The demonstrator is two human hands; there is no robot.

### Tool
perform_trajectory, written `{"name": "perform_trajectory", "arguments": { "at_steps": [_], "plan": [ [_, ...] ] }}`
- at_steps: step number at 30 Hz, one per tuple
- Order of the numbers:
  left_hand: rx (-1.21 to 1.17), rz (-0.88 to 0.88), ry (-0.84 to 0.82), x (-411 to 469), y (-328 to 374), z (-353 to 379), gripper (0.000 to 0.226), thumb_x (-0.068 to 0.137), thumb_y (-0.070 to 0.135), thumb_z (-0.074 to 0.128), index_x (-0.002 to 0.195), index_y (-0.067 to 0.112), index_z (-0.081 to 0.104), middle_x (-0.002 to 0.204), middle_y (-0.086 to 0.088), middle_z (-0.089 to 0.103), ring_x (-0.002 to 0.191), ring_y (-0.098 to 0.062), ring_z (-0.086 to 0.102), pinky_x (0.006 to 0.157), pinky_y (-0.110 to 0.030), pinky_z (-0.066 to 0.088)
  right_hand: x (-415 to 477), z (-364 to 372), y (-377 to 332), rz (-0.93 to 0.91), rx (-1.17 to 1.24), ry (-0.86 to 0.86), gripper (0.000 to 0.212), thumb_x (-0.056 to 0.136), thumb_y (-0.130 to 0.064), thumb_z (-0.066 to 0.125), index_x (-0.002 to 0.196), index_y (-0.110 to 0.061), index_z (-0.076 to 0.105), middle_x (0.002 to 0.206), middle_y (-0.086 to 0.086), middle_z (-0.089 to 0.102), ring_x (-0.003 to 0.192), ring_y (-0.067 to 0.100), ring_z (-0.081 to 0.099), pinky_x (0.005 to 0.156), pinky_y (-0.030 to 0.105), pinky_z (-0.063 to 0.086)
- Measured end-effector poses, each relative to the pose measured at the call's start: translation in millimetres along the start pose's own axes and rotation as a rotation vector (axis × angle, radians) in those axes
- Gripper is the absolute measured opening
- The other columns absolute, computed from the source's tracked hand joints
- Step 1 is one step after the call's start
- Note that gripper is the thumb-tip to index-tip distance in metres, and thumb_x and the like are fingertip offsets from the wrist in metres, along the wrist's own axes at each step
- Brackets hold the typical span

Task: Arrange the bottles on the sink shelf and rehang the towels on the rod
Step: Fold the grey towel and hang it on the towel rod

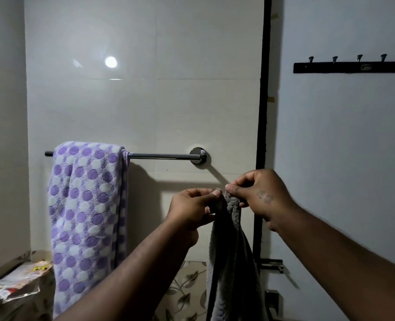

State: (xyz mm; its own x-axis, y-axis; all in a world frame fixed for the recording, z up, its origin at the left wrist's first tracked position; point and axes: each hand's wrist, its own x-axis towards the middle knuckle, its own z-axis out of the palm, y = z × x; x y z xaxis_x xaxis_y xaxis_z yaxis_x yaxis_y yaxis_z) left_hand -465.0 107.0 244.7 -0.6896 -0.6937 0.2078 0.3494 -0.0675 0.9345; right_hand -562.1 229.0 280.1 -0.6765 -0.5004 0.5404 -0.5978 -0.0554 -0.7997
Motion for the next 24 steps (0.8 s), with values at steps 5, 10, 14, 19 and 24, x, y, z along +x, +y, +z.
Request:
{"name": "perform_trajectory", "arguments": {
  "at_steps": [5, 10, 14, 19, 24],
  "plan": [
    [-0.058, -0.034, 0.046, -2.6, -10.5, 9.0, 0.013, 0.085, 0.005, 0.08, 0.081, 0.007, 0.068, 0.07, -0.008, 0.07, 0.056, -0.016, 0.064, 0.053, -0.024, 0.053, -2.2, -13.6, 6.0, 0.053, 0.006, 0.006, 0.008, 0.086, -0.004, 0.077, 0.079, -0.005, 0.074, 0.076, 0.009, 0.075, 0.068, 0.019, 0.071, 0.062, 0.028, 0.062],
    [-0.125, -0.052, 0.083, -12.2, -22.5, 26.5, 0.012, 0.088, -0.005, 0.072, 0.084, 0.002, 0.064, 0.074, -0.015, 0.068, 0.051, -0.017, 0.066, 0.056, -0.027, 0.058, -18.3, -1.3, 14.2, -0.098, -0.241, -0.006, 0.006, 0.084, -0.013, 0.078, 0.086, -0.019, 0.08, 0.077, -0.006, 0.077, 0.075, 0.006, 0.073, 0.078, 0.027, 0.06],
    [-0.169, -0.035, 0.137, -18.0, -27.8, 28.5, 0.012, 0.087, -0.005, 0.074, 0.093, 0.001, 0.065, 0.078, -0.018, 0.067, 0.055, -0.019, 0.065, 0.055, -0.028, 0.06, -32.9, -6.2, 17.3, -0.137, -0.273, -0.055, 0.012, 0.08, -0.025, 0.082, 0.092, -0.024, 0.081, 0.082, -0.008, 0.078, 0.077, 0.002, 0.072, 0.08, 0.028, 0.061],
    [-0.167, -0.012, 0.146, -25.4, -30.3, 30.7, 0.011, 0.09, -0.001, 0.074, 0.097, 0.002, 0.065, 0.079, -0.017, 0.069, 0.055, -0.021, 0.066, 0.052, -0.029, 0.054, -48.9, -5.5, 23.3, -0.284, -0.348, -0.051, 0.038, 0.077, -0.018, 0.084, 0.113, -0.026, 0.077, 0.104, -0.009, 0.078, 0.088, 0.001, 0.07, 0.082, 0.018, 0.058],
    [-0.208, 0.026, 0.127, -33.6, -35.2, 34.3, 0.008, 0.093, -0.004, 0.068, 0.098, 0.001, 0.064, 0.077, -0.016, 0.07, 0.053, -0.018, 0.068, 0.046, -0.024, 0.053, -51.6, -6.0, 31.4, -0.506, -0.499, 0.053, 0.024, 0.087, -0.016, 0.073, 0.109, -0.024, 0.079, 0.104, -0.005, 0.078, 0.091, 0.009, 0.071, 0.085, 0.021, 0.055]
  ]
}}
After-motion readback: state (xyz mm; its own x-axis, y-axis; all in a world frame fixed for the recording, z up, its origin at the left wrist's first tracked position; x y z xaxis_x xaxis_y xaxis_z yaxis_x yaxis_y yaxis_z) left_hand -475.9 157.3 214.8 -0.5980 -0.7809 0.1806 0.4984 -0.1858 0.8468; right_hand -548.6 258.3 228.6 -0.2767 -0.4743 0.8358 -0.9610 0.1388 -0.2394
